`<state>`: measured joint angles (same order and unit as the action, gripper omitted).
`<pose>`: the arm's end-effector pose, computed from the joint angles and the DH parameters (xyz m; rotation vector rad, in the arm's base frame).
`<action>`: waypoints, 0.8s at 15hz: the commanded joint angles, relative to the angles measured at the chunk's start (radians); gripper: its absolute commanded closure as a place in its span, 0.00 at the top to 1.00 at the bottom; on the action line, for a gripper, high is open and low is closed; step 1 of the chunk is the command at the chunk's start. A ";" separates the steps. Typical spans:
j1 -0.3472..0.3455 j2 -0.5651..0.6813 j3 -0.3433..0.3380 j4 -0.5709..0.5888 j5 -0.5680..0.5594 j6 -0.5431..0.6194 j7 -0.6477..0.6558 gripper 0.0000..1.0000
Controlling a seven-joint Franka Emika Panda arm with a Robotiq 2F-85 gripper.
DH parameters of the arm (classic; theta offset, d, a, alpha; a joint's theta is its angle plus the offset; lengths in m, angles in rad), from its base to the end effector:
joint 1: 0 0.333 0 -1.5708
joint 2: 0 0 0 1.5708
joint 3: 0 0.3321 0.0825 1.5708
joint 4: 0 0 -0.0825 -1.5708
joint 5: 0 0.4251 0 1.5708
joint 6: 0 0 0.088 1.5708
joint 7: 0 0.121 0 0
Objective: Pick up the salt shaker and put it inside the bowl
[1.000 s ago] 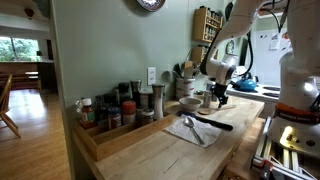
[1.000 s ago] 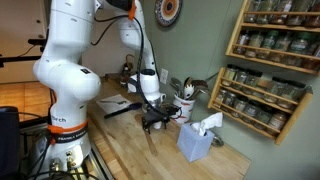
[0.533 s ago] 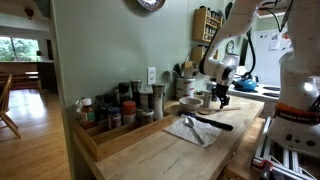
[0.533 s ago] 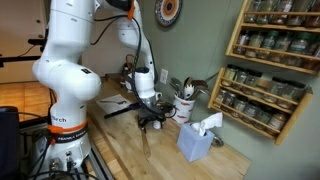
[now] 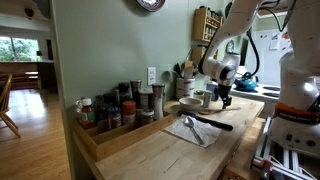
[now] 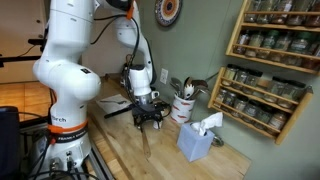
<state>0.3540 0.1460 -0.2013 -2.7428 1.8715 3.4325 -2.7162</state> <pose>0.3198 -0.0701 0.1663 2.4767 1.2990 0.0784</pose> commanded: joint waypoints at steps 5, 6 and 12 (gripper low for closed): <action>-0.123 -0.004 0.172 0.000 0.227 0.087 -0.002 1.00; -0.149 -0.019 0.197 0.000 0.291 0.094 -0.026 1.00; -0.315 -0.096 0.387 -0.019 0.633 0.186 0.000 1.00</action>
<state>0.1209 0.1126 0.0895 -2.7407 2.3795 3.5740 -2.7151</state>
